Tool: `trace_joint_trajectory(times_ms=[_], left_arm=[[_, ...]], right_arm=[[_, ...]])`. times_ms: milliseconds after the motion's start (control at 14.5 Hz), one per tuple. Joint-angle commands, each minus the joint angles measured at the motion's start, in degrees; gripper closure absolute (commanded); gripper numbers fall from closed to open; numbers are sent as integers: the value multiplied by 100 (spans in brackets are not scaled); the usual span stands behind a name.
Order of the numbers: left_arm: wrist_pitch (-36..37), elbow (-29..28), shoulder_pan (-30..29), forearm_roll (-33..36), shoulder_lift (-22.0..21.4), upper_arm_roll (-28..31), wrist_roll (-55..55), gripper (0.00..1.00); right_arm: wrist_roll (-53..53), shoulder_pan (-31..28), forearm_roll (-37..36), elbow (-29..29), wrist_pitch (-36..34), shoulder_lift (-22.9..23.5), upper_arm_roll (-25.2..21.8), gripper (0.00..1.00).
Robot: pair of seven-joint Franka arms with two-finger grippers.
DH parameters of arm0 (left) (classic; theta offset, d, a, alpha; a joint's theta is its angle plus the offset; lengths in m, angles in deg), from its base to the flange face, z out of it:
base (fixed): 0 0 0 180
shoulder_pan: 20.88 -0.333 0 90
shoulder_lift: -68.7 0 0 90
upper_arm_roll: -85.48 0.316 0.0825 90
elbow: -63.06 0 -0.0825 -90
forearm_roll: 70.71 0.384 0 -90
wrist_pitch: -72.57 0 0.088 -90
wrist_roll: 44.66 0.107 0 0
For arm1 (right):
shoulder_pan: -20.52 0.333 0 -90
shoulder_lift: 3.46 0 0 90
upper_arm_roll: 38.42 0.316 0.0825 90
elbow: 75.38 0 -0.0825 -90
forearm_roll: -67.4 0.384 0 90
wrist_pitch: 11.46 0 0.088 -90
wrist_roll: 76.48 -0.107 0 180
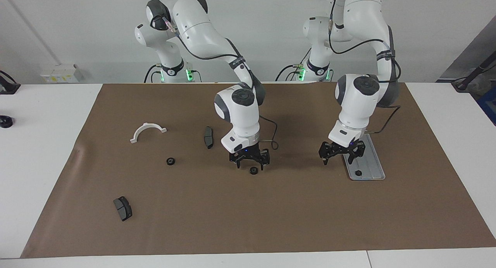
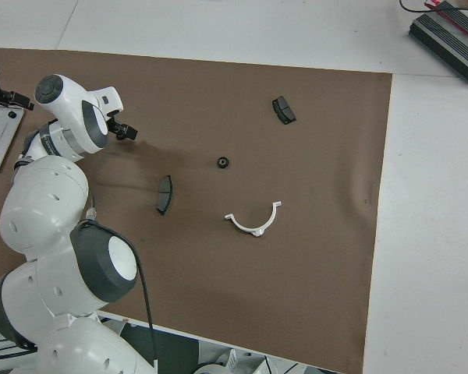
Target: Pick bearing gear from pile to tray
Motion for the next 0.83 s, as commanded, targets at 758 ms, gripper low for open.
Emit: trace_joint_trajectory(times_ms=[758], left_arm=[[840, 1845, 1983, 174, 1374, 152, -2444, 0]], right_arm=[[6108, -2357, 1008, -2541, -266, -1954, 73, 0]])
